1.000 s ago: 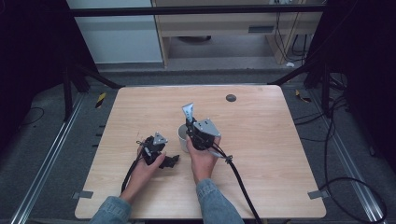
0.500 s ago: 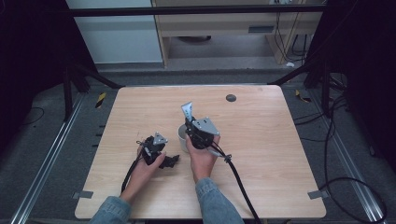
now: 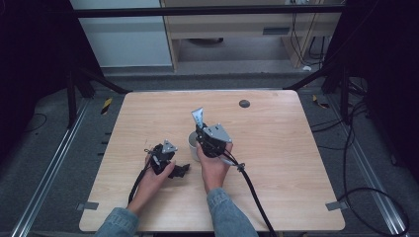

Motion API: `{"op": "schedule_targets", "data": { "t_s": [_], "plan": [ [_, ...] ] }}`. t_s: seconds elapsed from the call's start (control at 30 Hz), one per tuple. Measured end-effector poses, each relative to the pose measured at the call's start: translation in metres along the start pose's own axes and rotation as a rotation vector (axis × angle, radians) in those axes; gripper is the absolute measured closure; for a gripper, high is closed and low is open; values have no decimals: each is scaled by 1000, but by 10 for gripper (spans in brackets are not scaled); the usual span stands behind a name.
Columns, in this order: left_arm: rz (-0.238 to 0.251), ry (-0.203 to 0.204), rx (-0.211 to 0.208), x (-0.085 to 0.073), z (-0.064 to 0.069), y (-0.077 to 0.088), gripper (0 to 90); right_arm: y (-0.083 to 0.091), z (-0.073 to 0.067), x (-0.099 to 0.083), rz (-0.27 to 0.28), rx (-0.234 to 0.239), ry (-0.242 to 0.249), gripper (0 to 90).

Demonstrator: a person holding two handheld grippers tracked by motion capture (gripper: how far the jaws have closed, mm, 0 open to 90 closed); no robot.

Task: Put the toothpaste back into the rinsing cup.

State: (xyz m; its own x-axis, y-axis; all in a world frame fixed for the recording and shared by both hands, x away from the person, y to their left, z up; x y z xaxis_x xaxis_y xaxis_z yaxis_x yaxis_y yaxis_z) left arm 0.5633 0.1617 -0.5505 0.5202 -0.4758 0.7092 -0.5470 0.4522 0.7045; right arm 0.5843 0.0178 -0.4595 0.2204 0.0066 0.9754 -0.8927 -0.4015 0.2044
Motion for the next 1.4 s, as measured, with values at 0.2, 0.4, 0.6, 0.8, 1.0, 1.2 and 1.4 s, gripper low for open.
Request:
{"op": "schedule_targets", "data": {
  "t_s": [0.2,0.4,0.6,0.8,1.0,1.2,1.4],
  "plan": [
    [0,0,0,0,0,0,0,0,0,0,-1,1,-2,739],
    [0,0,0,0,0,0,0,1,0,0,-4,7,-2,718],
    [0,1,0,0,0,0,0,2,-1,0,-12,16,1,691],
    [2,3,0,0,0,0,0,4,-1,2,-16,19,2,652],
    [4,4,1,0,0,0,0,6,-1,3,-23,26,3,607],
    [4,2,0,0,0,0,0,8,-2,4,-25,36,-6,554],
    [6,4,1,0,0,0,0,9,-4,6,-22,50,-8,520]
  ]
}}
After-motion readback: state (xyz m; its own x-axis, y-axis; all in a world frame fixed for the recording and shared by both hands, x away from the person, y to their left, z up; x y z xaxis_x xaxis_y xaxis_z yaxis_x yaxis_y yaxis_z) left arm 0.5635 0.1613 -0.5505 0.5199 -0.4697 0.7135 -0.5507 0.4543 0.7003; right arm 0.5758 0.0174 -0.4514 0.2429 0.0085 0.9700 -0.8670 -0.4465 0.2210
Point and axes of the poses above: each handheld gripper's, and its own axes: y roughly backward along the jaws, x roughly out of its top, z roughly to its right, the point moved 6 cm from there along -y, roughly forward along the jaws
